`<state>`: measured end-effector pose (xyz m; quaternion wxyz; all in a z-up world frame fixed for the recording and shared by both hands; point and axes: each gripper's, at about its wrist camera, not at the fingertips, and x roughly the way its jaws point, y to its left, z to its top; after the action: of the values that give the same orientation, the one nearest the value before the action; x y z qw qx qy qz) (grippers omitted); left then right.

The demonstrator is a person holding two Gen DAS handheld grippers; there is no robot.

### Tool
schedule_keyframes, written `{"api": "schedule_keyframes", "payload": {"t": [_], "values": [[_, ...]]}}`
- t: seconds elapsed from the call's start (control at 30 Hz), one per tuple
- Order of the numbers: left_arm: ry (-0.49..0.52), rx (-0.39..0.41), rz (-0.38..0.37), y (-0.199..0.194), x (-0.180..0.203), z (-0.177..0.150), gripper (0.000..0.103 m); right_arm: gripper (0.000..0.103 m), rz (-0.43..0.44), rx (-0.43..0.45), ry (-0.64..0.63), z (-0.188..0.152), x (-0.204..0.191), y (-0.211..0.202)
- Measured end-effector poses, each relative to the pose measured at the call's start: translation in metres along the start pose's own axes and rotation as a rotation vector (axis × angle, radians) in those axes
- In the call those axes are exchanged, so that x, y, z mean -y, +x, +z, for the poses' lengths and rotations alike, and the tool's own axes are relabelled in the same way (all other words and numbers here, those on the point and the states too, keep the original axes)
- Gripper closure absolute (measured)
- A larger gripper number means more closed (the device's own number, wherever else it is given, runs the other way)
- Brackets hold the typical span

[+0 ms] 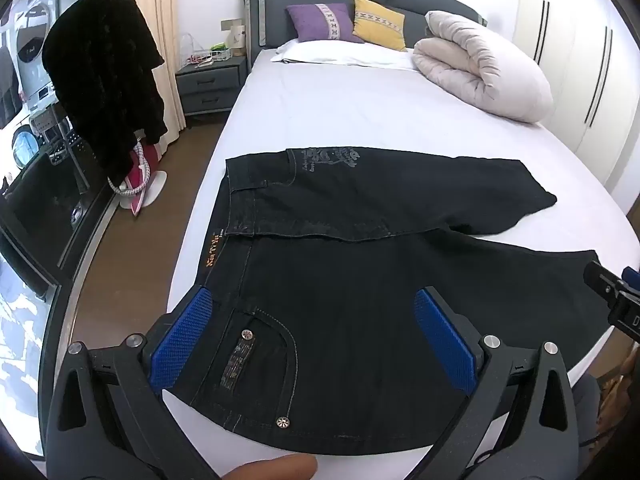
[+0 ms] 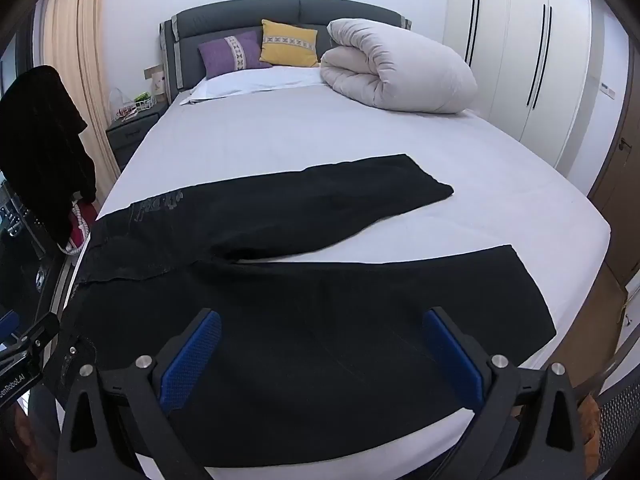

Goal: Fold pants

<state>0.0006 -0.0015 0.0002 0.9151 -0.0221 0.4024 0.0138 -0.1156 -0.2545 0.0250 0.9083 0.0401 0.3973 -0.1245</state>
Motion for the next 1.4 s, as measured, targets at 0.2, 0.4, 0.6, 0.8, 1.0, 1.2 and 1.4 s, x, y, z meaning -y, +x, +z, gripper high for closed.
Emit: {"api": "schedule_keyframes", "payload": {"t": [0.2,0.4,0.6,0.8,1.0,1.2,1.4], "values": [[-0.012,0.006,-0.01,0.002,0.005,0.0,0.0,0.0,0.0,-0.043,-0.027,-0.003,-0.006,0.004],[-0.014,0.01,-0.002,0.0,0.004,0.001,0.0,0.0,-0.001,-0.094,-0.037,-0.006,-0.013,0.013],[-0.024,0.012,0.003,0.004,-0.003,-0.005,0.0,0.0,0.004,-0.12,-0.045,-0.011,-0.016,0.016],[-0.024,0.009,0.003,0.004,-0.003,-0.006,0.0,0.0,0.002,-0.128,-0.045,-0.012,-0.017,0.017],[-0.022,0.006,0.006,0.006,-0.003,-0.007,0.0,0.0,-0.001,-0.133,-0.049,-0.012,-0.018,0.017],[-0.022,0.004,0.005,0.007,-0.004,-0.01,0.0,0.0,-0.002,-0.14,-0.052,-0.013,-0.018,0.019],[-0.021,0.002,0.006,0.008,-0.003,-0.01,0.0,0.0,-0.002,-0.142,-0.053,-0.014,-0.018,0.019]]}}
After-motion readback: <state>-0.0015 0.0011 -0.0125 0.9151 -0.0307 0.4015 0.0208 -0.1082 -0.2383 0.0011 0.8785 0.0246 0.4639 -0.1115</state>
